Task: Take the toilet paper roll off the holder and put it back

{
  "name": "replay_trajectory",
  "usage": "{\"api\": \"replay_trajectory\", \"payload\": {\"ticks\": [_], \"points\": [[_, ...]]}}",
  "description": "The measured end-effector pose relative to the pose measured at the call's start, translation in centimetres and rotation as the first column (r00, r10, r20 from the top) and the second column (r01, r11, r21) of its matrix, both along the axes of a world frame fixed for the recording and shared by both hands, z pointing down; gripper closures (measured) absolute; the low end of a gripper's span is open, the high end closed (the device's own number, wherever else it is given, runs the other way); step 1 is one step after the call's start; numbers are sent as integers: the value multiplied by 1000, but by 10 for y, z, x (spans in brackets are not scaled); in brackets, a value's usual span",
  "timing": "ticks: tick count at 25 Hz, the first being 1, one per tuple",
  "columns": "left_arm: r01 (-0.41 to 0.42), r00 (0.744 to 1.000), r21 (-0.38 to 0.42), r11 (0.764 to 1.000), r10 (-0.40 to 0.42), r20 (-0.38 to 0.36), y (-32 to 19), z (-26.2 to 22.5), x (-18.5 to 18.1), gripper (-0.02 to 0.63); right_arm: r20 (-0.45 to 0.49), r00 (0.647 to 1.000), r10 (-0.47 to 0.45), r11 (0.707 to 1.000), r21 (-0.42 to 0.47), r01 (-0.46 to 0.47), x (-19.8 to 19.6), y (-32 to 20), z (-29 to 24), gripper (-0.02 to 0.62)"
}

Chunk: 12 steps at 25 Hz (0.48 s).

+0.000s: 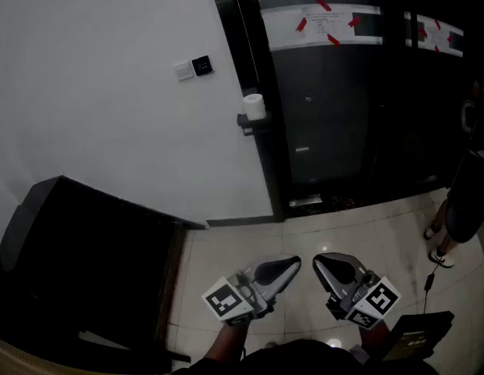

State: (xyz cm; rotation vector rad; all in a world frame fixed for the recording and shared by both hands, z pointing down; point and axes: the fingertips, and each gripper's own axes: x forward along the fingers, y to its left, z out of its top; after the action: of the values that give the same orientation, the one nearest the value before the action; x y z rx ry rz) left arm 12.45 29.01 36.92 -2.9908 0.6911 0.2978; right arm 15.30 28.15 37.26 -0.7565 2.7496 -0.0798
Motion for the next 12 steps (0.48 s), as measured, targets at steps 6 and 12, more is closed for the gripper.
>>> {"api": "replay_trajectory", "payload": {"ticks": [6, 12], "points": [[38, 999, 8, 999, -38, 28, -9, -1, 14, 611, 15, 999, -30, 1000, 5, 30, 15, -9, 2, 594], [82, 996, 21, 996, -82, 39, -17, -3, 13, 611, 19, 997, -74, 997, 4, 74, 14, -17, 6, 594]]}}
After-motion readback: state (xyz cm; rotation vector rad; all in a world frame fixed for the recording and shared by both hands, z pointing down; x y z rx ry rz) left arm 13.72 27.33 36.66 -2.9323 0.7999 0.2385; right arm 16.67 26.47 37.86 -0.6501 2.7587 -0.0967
